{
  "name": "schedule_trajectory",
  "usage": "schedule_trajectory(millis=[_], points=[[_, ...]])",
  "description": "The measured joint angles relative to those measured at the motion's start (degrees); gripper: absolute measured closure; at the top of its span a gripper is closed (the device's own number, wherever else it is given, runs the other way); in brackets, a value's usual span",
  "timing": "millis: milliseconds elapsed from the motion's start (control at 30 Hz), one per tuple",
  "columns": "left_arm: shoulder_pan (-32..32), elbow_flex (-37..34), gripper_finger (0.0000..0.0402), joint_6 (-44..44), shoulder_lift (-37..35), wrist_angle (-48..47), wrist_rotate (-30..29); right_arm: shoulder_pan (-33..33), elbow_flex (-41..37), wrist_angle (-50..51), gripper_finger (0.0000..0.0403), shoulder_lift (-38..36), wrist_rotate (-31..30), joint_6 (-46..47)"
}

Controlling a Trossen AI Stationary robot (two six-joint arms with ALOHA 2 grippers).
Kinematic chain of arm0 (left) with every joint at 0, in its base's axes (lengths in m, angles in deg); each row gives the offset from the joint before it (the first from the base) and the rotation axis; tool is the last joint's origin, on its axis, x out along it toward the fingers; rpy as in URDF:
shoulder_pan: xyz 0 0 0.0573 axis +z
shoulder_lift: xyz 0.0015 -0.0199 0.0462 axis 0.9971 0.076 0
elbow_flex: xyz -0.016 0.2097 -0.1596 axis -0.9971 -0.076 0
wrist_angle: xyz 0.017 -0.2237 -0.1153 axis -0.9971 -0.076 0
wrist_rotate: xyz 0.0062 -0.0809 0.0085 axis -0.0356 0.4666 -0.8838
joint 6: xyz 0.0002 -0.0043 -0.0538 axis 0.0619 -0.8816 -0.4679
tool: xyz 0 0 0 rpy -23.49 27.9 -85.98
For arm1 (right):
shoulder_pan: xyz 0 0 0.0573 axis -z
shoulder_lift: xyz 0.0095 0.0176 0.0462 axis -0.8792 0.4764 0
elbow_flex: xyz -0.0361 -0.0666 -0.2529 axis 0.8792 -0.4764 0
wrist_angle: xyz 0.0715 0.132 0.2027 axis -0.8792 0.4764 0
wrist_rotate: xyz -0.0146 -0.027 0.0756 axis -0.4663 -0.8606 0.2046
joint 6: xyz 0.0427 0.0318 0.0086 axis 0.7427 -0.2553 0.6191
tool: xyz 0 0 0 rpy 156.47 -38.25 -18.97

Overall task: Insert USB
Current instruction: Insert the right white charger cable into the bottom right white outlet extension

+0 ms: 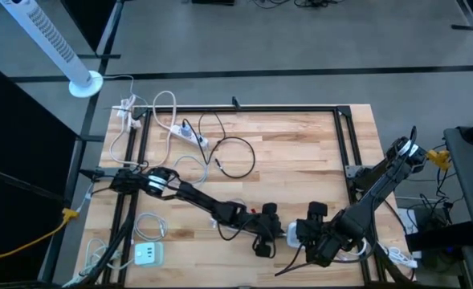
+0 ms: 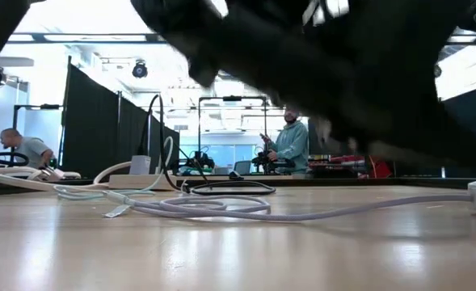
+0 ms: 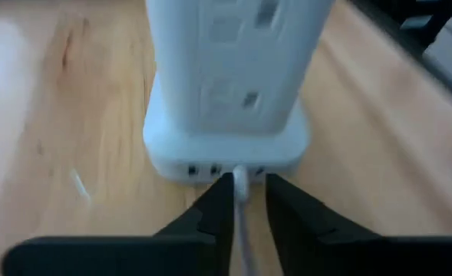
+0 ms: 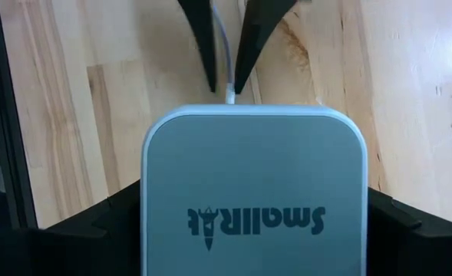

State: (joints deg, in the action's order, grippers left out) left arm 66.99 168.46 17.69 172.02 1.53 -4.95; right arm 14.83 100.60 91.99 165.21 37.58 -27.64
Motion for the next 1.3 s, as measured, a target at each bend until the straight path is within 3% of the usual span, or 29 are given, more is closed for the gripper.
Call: schedule_trajectory(millis=[233, 433, 867, 1133, 1300], points=[[-0.2, 0.0, 0.0254, 0.1, -1.4, -0.5, -0.5, 0.0, 0.0, 0.0, 0.0109, 0.0, 0.0, 0.4], [-0.2, 0.0, 0.0236, -0.9, -1.4, -4.4, -1.9, 0.0, 0.0, 0.1, 0.0109, 0.0, 0.1, 1.3], [-0.2, 0.0, 0.0306, 0.0, 0.7, -3.4, -4.3, 0.0, 0.0, 0.1, 0.0109, 0.0, 0.1, 1.2], [-0.2, -0.2, 0.039, 1.8, 1.4, 0.0, -4.3, 0.0, 0.0, 0.2, 0.0109, 0.0, 0.1, 1.1], [0.0, -0.2, 0.0395, 2.4, 1.4, 0.8, -4.2, 0.0, 0.0, 0.2, 0.0109, 0.0, 0.1, 1.2]])
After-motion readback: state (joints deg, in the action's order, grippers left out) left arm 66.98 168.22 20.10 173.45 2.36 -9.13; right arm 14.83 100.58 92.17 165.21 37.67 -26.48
